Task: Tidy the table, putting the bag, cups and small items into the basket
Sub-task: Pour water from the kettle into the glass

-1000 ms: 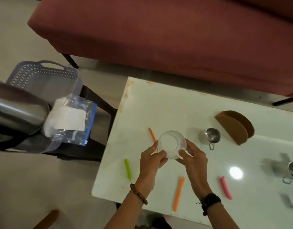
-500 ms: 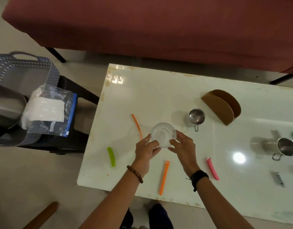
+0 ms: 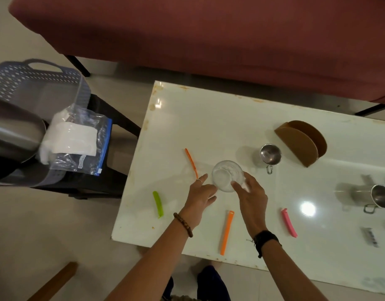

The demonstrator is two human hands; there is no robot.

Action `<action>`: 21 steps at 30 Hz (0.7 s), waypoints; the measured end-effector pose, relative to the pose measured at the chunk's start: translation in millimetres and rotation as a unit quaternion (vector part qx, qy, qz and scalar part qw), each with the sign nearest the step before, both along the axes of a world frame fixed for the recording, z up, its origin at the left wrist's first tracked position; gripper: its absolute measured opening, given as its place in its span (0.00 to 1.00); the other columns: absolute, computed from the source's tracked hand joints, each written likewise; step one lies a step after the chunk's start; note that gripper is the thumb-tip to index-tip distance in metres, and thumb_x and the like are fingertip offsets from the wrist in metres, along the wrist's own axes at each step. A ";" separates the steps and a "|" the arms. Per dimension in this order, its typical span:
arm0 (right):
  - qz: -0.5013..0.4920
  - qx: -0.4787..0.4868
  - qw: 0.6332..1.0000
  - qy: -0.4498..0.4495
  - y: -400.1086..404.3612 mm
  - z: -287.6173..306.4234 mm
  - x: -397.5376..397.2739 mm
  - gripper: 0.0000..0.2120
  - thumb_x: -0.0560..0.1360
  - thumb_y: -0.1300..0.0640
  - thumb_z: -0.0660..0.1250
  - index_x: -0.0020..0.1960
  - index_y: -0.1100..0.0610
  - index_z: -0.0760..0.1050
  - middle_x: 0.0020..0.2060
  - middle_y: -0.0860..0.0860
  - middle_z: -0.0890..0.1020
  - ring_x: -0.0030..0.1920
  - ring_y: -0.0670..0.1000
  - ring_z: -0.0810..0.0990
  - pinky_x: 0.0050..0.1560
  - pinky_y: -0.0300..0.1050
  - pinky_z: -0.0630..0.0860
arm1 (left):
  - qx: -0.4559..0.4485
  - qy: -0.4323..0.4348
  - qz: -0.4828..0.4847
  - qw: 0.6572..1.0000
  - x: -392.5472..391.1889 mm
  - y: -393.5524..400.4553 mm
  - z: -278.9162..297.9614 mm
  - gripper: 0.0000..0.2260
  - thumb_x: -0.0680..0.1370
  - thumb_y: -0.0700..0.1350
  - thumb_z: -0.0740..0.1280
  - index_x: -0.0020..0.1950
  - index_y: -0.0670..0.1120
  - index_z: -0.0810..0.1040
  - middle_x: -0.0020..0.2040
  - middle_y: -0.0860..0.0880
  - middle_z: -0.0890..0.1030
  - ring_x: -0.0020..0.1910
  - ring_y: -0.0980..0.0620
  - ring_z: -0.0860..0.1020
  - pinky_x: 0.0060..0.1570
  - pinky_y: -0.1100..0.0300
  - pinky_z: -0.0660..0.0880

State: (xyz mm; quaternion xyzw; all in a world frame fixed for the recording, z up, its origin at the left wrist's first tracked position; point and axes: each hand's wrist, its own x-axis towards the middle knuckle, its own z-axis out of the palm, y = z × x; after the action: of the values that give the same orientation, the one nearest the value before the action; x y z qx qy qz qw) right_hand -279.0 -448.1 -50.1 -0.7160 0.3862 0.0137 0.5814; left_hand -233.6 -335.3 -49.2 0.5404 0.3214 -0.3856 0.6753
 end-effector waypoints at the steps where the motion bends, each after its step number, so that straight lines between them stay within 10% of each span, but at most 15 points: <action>1: 0.003 -0.041 0.999 0.004 8.9 3.6 -0.6 0.22 0.74 0.57 0.68 0.66 0.53 0.69 0.69 0.51 0.69 0.65 0.43 0.66 0.57 0.31 0.62 | 0.004 -0.005 -0.003 1.000 0.4 9.6 2.4 0.24 0.76 0.34 0.63 0.70 0.44 0.64 0.52 0.43 0.76 0.55 0.49 0.75 0.58 0.58 0.72; 4: 0.050 -0.133 0.989 -0.043 48.6 17.8 1.8 0.25 0.74 0.55 0.69 0.68 0.51 0.65 0.73 0.49 0.59 0.68 0.41 0.58 0.53 0.20 0.57 | 0.001 -0.013 0.049 0.999 1.1 52.7 8.4 0.16 0.76 0.37 0.63 0.63 0.45 0.71 0.51 0.46 0.77 0.52 0.51 0.77 0.52 0.59 0.76; 9: 0.171 -0.068 0.977 -0.108 159.1 37.3 23.3 0.16 0.73 0.56 0.70 0.58 0.47 0.71 0.60 0.42 0.73 0.62 0.39 0.69 0.60 0.28 0.65 | 0.019 -0.015 0.225 0.974 -2.0 161.4 12.9 0.08 0.77 0.39 0.63 0.55 0.43 0.77 0.51 0.44 0.81 0.51 0.49 0.80 0.46 0.57 0.77; 14: 0.329 0.035 0.925 -0.186 302.0 61.0 63.3 0.12 0.72 0.57 0.71 0.53 0.45 0.74 0.55 0.37 0.76 0.58 0.32 0.72 0.58 0.26 0.67 | 0.162 0.004 0.445 0.881 4.3 301.7 14.5 0.10 0.79 0.38 0.58 0.58 0.41 0.73 0.55 0.43 0.75 0.57 0.45 0.73 0.47 0.54 0.73; 21: 0.490 0.105 0.858 -0.110 441.0 65.6 135.3 0.30 0.70 0.43 0.70 0.69 0.48 0.65 0.62 0.43 0.70 0.59 0.39 0.68 0.49 0.24 0.64 | 0.205 -0.082 0.385 0.896 46.3 450.9 7.8 0.20 0.80 0.50 0.56 0.72 0.52 0.59 0.72 0.47 0.65 0.70 0.43 0.65 0.66 0.45 0.66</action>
State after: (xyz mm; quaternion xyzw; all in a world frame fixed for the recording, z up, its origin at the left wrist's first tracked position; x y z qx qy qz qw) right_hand -143.6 -7.1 15.5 -0.7446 -0.0846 0.2585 0.6096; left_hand -187.3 115.6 -41.4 0.5306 0.5197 0.0246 0.6691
